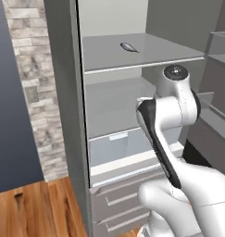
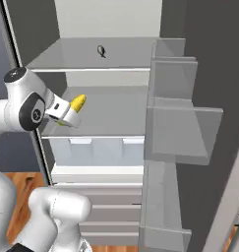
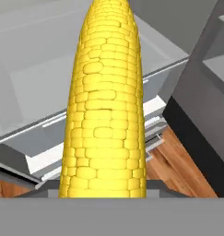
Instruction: Place one corn and one fish in each tupperware on the nearby counter, to pack two identical lunches.
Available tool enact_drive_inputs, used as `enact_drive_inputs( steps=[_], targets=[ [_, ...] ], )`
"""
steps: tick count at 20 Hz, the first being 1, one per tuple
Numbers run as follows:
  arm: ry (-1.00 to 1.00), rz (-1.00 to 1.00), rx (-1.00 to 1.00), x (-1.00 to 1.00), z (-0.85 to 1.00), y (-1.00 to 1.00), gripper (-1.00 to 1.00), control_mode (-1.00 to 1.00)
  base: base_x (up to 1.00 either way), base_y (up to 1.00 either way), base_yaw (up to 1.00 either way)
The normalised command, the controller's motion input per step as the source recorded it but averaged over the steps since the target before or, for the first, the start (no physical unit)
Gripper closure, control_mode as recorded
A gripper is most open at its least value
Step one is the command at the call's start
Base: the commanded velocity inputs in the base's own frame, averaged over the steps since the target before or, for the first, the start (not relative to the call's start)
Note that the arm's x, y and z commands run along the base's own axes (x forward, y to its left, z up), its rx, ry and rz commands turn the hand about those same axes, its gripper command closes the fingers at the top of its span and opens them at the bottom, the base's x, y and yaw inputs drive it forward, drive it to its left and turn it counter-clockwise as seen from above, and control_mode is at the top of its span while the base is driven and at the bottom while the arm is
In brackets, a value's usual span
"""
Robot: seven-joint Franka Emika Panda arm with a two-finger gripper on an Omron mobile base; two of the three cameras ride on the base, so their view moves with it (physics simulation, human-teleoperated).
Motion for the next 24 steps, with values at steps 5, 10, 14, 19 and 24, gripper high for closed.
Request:
enact_drive_inputs(
  steps=[5, 10, 14, 19, 24],
  targets=[
    [0.0, 0.0, 0.0, 0.0, 0.0, 0.0, 1.0, 1.0, -0.98, 0.58, -0.51],
    [0.0, 0.0, 0.0, 0.0, 0.0, 0.0, 1.0, 1.0, -0.69, 0.3, -0.84],
    [0.0, 0.0, 0.0, 0.0, 0.0, 0.0, 1.0, 1.0, -0.56, 0.19, -0.87],
    [0.0, 0.0, 0.0, 0.0, 0.0, 0.0, 1.0, 1.0, -0.37, -0.1, -0.87],
    [0.0, 0.0, 0.0, 0.0, 0.0, 0.0, 1.0, 1.0, 0.02, -0.82, -0.84]
  ],
)
